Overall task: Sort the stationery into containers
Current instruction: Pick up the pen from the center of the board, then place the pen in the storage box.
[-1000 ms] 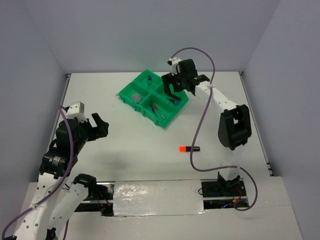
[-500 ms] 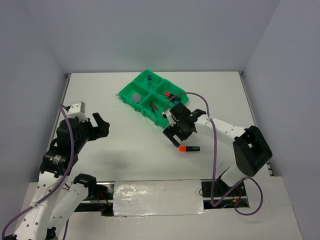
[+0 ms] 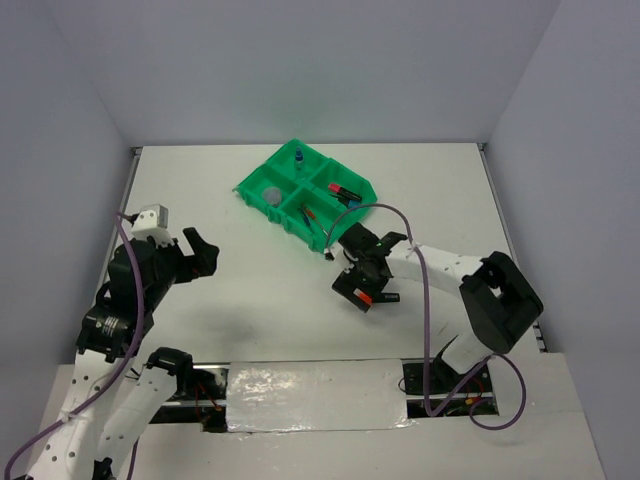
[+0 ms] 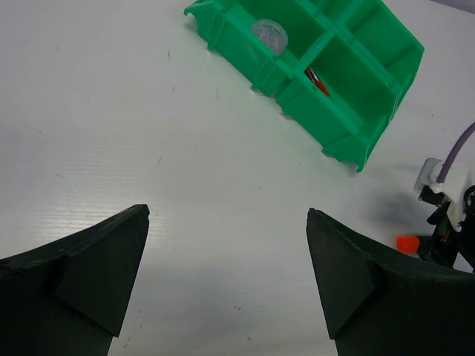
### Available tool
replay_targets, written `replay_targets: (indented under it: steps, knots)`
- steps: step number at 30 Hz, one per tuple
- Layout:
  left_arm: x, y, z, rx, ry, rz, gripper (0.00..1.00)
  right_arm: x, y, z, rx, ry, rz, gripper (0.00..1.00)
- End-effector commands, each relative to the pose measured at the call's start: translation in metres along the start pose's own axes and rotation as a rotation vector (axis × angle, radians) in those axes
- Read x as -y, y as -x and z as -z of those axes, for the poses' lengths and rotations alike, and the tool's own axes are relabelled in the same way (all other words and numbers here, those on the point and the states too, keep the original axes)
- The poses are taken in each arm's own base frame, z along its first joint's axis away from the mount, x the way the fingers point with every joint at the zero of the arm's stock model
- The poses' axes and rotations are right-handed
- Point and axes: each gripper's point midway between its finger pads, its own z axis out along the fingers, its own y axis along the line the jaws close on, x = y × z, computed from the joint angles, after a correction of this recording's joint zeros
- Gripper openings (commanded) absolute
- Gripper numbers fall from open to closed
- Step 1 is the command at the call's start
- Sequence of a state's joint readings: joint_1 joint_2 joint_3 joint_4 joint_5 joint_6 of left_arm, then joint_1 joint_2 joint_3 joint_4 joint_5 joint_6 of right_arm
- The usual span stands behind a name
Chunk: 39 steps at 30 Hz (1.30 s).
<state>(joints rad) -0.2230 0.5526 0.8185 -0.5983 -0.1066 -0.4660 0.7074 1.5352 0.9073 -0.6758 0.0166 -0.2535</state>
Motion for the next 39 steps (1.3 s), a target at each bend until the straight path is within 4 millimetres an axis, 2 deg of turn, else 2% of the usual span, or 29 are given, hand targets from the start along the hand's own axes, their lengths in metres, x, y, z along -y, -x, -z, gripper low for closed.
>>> replay_targets:
  steps: [1, 3, 6, 8, 9, 11, 17, 19, 20, 21, 22, 23, 25, 26, 27, 28, 29, 30, 31, 32, 33, 34, 35, 36, 37, 39]
  knots:
    - [0.004, 0.013, 0.002, 0.053, -0.018, -0.018, 0.99, 0.002, -0.001, -0.015, -0.047, 0.001, 0.049, 0.93]
    - [0.002, 0.013, 0.003, 0.057, -0.013, -0.017, 0.99, 0.003, -0.005, -0.021, -0.077, 0.001, 0.053, 0.86]
    - [0.002, 0.014, 0.003, 0.062, -0.013, -0.018, 0.99, 0.011, -0.002, -0.024, -0.086, -0.046, 0.052, 0.33]
    - [0.002, 0.014, 0.003, 0.060, -0.014, -0.019, 0.99, 0.015, 0.000, -0.022, -0.074, -0.063, 0.053, 0.31]
    - [0.003, 0.013, 0.003, 0.056, -0.015, -0.017, 0.99, 0.018, 0.001, -0.020, -0.074, -0.084, 0.050, 0.18]
    - [0.003, 0.013, 0.002, 0.054, -0.015, -0.019, 0.99, 0.027, 0.009, -0.011, -0.056, -0.129, 0.037, 0.01]
    - [0.002, 0.013, 0.002, 0.057, -0.012, -0.016, 0.99, 0.066, 0.056, 0.059, 0.237, -0.334, -0.069, 0.00]
    - [0.002, 0.013, 0.003, 0.062, -0.012, -0.015, 0.99, 0.088, 0.085, 0.095, 0.425, -0.417, -0.138, 0.00]
    - [0.002, 0.014, 0.003, 0.066, -0.012, -0.013, 0.99, 0.099, 0.094, 0.105, 0.478, -0.459, -0.168, 0.00]
    - [0.001, 0.014, 0.003, 0.068, -0.010, -0.013, 0.99, 0.116, 0.114, 0.119, 0.575, -0.506, -0.211, 0.00]
    - [0.002, 0.014, 0.003, 0.064, -0.011, -0.014, 0.99, 0.122, 0.125, 0.122, 0.609, -0.515, -0.215, 0.00]
    - [0.002, 0.014, 0.003, 0.065, -0.010, -0.012, 0.99, 0.132, 0.142, 0.134, 0.657, -0.542, -0.229, 0.00]
    - [0.001, 0.013, 0.002, 0.060, -0.006, -0.014, 0.99, 0.150, 0.164, 0.119, 0.637, -0.566, -0.240, 0.00]
    - [0.001, 0.012, 0.001, 0.055, -0.002, -0.013, 0.99, 0.165, 0.186, 0.135, 0.686, -0.592, -0.279, 0.00]
    - [0.000, 0.012, 0.001, 0.056, 0.002, -0.011, 0.99, 0.179, 0.188, 0.107, 0.603, -0.591, -0.297, 0.00]
    - [0.000, 0.013, 0.001, 0.058, 0.003, -0.011, 0.99, 0.181, 0.201, 0.100, 0.606, -0.550, -0.294, 0.00]
    - [0.001, 0.012, 0.001, 0.055, -0.002, -0.010, 0.99, 0.194, 0.226, 0.118, 0.662, -0.562, -0.318, 0.00]
    - [0.001, 0.013, 0.001, 0.058, -0.006, -0.012, 0.99, 0.201, 0.229, 0.092, 0.608, -0.556, -0.317, 0.00]
    - [0.001, 0.012, 0.001, 0.057, -0.005, -0.012, 0.99, 0.206, 0.238, 0.088, 0.610, -0.553, -0.315, 0.00]
    - [0.001, 0.012, 0.001, 0.058, -0.006, -0.011, 0.99, 0.216, 0.255, 0.102, 0.651, -0.573, -0.332, 0.00]
    - [0.001, 0.012, 0.001, 0.055, -0.004, -0.010, 0.99, 0.220, 0.256, 0.097, 0.626, -0.576, -0.333, 0.00]
    - [0.001, 0.011, 0.000, 0.051, -0.003, -0.011, 0.99, 0.225, 0.257, 0.080, 0.594, -0.573, -0.333, 0.02]
    - [0.000, 0.011, 0.000, 0.050, -0.001, -0.010, 0.99, 0.230, 0.267, 0.090, 0.615, -0.584, -0.331, 0.05]
    - [0.000, 0.010, -0.001, 0.047, 0.004, -0.010, 0.99, 0.230, 0.268, 0.087, 0.606, -0.580, -0.327, 0.13]
    - [-0.001, 0.010, -0.001, 0.045, 0.006, -0.010, 0.99, 0.230, 0.270, 0.085, 0.606, -0.577, -0.324, 0.29]
    - [-0.001, 0.010, -0.002, 0.044, 0.009, -0.012, 0.99, 0.230, 0.274, 0.085, 0.623, -0.573, -0.310, 0.36]
